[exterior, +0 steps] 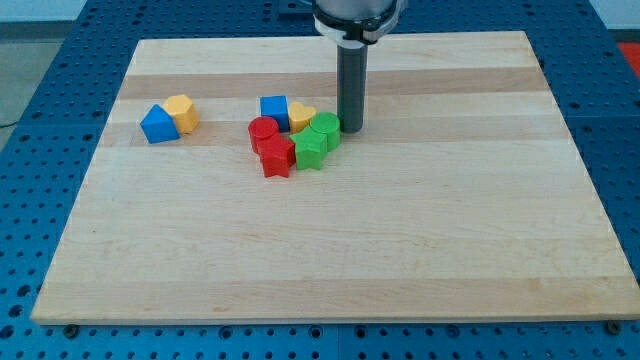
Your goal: Slide the green circle and red circle towards left
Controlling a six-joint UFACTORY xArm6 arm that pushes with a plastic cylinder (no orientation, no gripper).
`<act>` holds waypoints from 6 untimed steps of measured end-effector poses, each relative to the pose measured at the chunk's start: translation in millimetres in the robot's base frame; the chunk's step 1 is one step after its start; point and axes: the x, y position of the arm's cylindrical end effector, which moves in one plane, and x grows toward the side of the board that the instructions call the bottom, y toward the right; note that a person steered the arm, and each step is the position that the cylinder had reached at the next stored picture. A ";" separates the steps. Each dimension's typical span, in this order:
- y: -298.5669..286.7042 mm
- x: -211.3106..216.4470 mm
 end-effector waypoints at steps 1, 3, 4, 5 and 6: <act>-4.0 16.3; -37.6 23.7; -66.8 23.7; -90.2 23.7; -113.1 23.7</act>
